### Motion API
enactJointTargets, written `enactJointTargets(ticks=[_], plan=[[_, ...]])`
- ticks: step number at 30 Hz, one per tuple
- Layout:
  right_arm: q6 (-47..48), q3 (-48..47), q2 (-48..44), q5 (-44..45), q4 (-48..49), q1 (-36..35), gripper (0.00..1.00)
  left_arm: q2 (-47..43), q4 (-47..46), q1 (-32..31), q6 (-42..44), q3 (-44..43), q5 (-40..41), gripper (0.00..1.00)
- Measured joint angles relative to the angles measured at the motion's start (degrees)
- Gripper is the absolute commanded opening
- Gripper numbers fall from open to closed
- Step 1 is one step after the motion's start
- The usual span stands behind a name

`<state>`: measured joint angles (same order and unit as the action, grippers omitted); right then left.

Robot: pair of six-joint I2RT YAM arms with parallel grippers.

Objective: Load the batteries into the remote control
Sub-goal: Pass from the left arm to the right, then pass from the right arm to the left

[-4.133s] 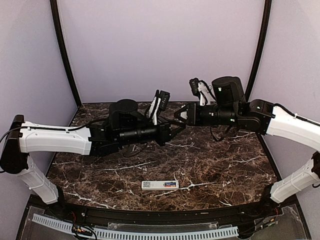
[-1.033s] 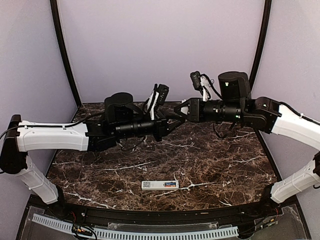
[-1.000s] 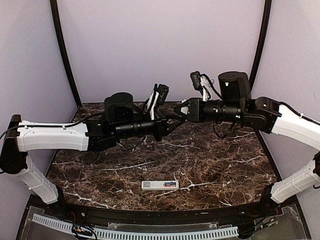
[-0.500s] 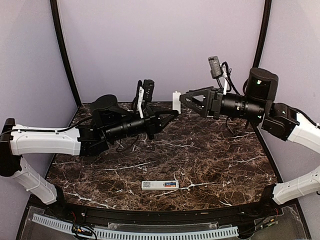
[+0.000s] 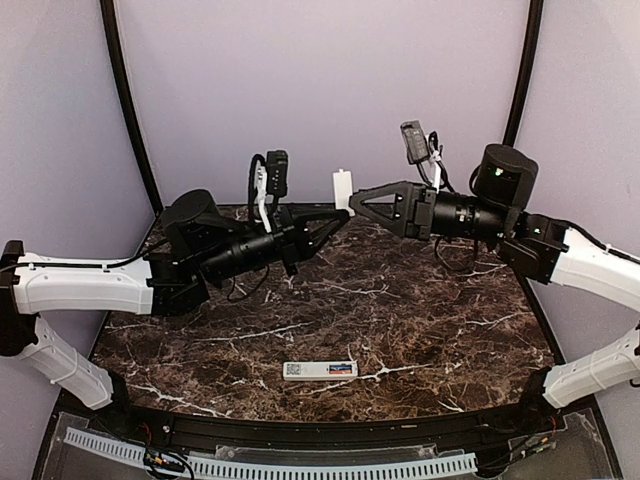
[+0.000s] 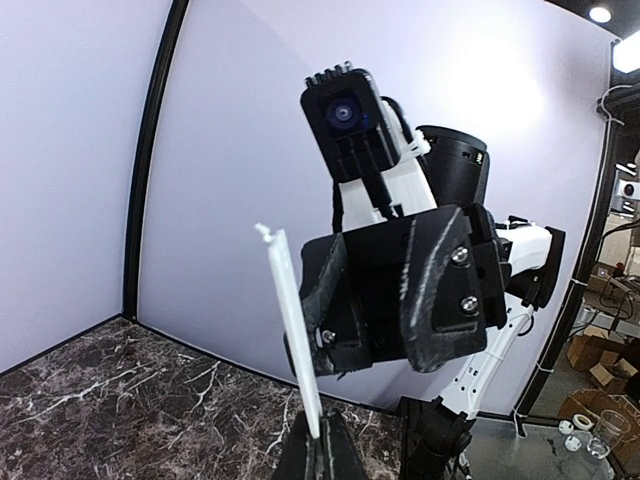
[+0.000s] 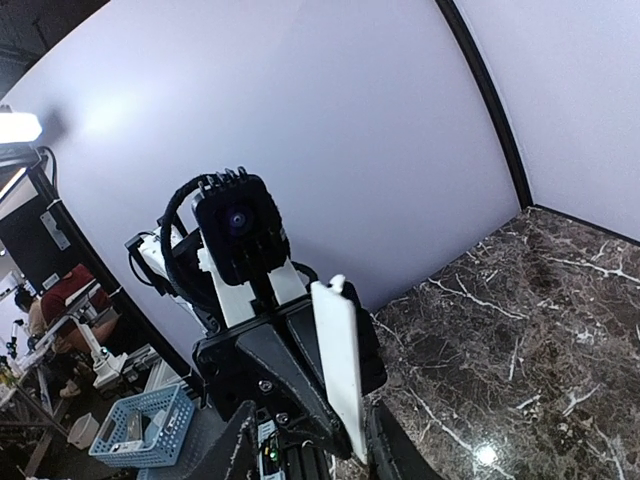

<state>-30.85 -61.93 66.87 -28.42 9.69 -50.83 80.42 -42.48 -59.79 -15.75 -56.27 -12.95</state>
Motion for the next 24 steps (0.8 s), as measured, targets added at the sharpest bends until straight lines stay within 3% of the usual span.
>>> enactJointTargets(ticks=[4, 9, 16, 18, 19, 21, 24], plan=[[-1.25, -0.07, 1.88, -2.14, 1.51, 0.24, 0.19, 0.00, -0.74, -0.02, -0.11, 0.00, -1.27, 0.00], [-2.25, -0.07, 2.69, -3.50, 2.34, 0.26, 0.00, 0.00, -1.03, -0.15, -0.11, 0.00, -2.78, 0.00], [-1.81, -0.55, 2.67, -5.90, 3.80, 0.59, 0.00, -0.04, -2.03, -0.28, -1.81, 0.00, -4.70, 0.00], [-1.20, -1.14, 2.67, -6.38, 2.60, 0.59, 0.00, -0.07, -2.05, -0.28, -2.16, 0.00, -5.09, 0.26], [-0.92, -1.36, 2.67, -6.43, 2.03, 0.59, 0.00, -0.09, -1.95, -0.28, -2.32, 0.00, -5.20, 0.47], [-0.26, -2.03, 2.60, -6.56, -0.39, 0.59, 0.00, -0.13, -0.79, -0.28, -1.97, 0.00, -5.03, 0.63], [2.71, -3.19, 2.38, -7.37, -6.25, 0.59, 0.00, -0.70, 2.75, -0.22, -1.97, 0.00, -5.05, 0.67]])
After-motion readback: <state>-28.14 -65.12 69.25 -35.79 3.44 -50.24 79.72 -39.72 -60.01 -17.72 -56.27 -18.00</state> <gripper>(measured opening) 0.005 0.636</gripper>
